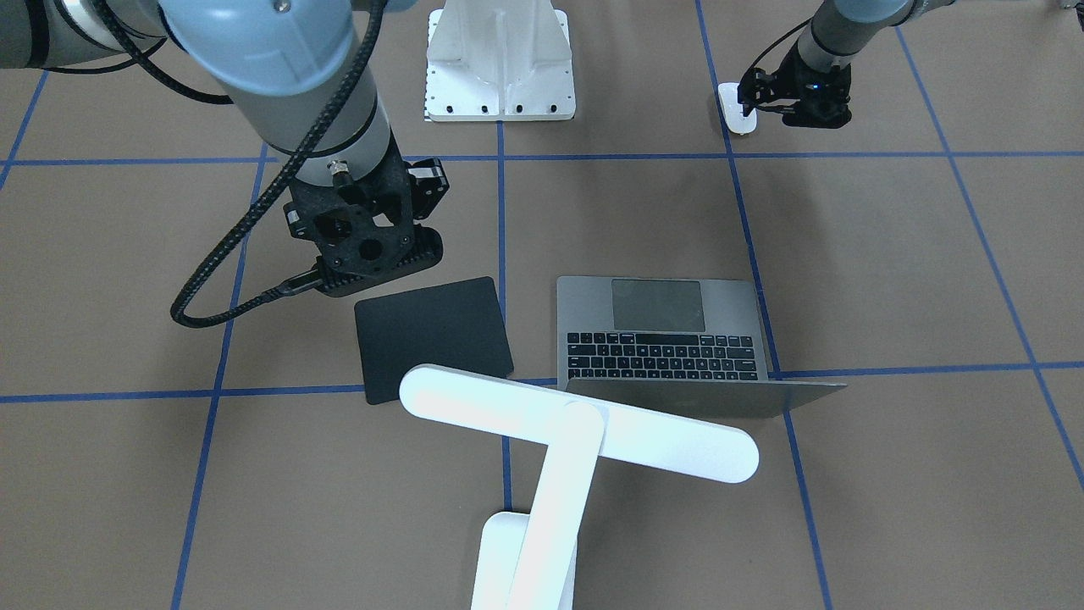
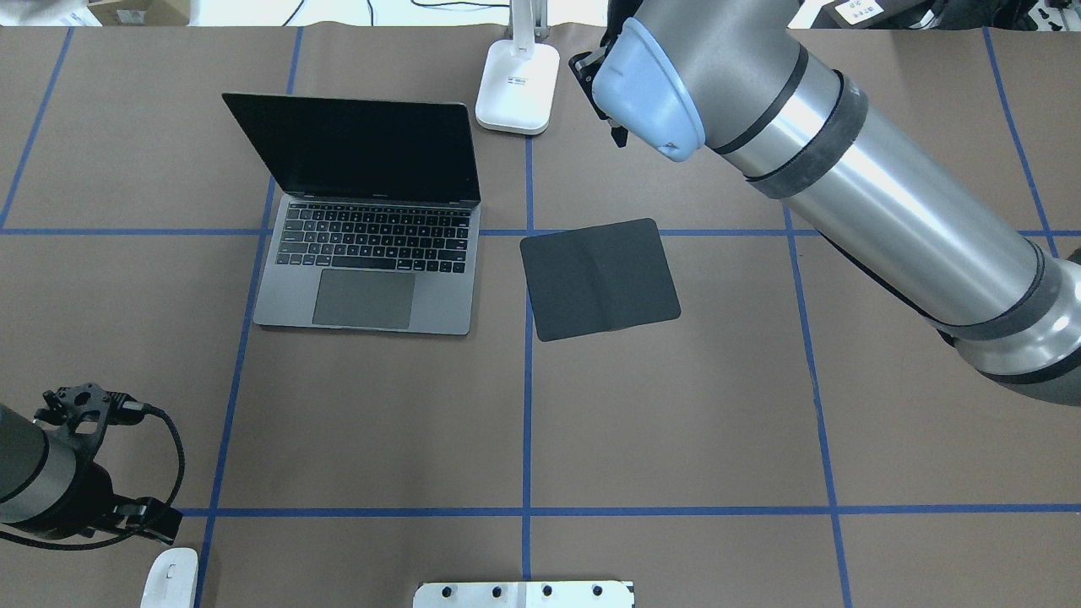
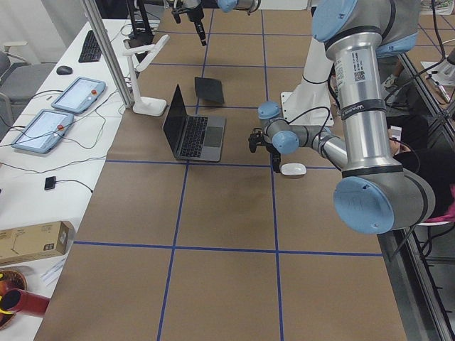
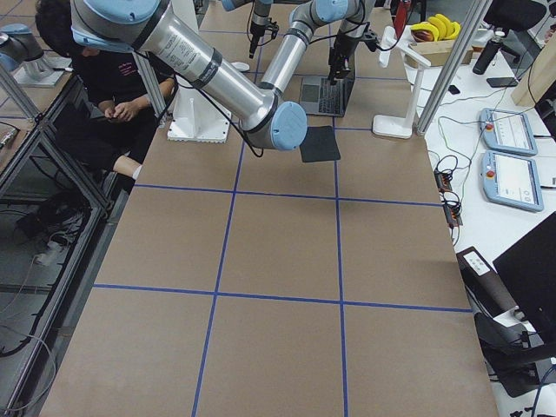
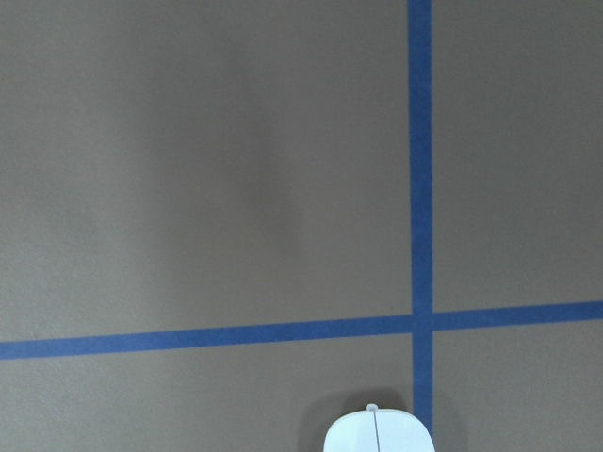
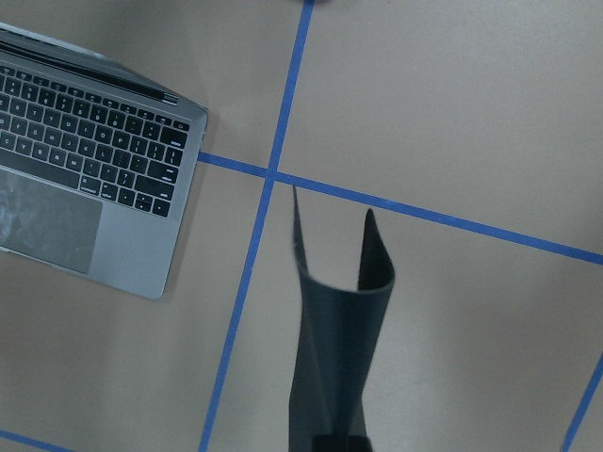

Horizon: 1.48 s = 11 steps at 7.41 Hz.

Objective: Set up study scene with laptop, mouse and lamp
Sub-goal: 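Lower the left gripper onto the white mouse and grasp it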

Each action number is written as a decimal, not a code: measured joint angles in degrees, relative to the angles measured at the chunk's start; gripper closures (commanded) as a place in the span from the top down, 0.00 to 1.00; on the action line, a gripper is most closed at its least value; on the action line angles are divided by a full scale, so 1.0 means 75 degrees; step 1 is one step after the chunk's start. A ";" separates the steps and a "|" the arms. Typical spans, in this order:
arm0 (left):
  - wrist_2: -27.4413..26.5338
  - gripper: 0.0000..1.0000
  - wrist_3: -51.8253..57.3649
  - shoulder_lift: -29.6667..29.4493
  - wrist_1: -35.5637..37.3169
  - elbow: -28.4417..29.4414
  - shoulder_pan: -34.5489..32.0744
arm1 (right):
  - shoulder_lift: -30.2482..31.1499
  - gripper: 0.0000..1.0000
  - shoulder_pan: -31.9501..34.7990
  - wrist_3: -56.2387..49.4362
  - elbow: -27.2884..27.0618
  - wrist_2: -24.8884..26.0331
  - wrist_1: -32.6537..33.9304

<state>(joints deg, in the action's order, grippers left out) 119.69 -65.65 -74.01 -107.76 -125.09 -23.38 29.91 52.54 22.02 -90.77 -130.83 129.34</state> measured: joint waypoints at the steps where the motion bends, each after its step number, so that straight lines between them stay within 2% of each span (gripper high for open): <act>1: 0.0002 0.99 -0.0291 -0.0013 -0.0072 0.0016 0.0232 | 0.0040 1.00 0.0002 -0.0073 -0.0106 0.0012 0.0003; 4: 0.0003 0.95 -0.0556 -0.0057 -0.0159 0.0219 0.0644 | 0.0077 1.00 0.0003 -0.0149 -0.0207 0.0019 -0.0055; 11: 0.0260 0.93 -0.0565 -0.0466 -0.0292 0.0833 0.0761 | 0.0136 1.00 -0.0083 -0.0205 -0.0338 0.0389 -0.0113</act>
<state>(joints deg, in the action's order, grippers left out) 121.63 -69.89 -77.50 -109.95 -118.84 -17.67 30.93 51.91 20.48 -93.31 -127.92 128.50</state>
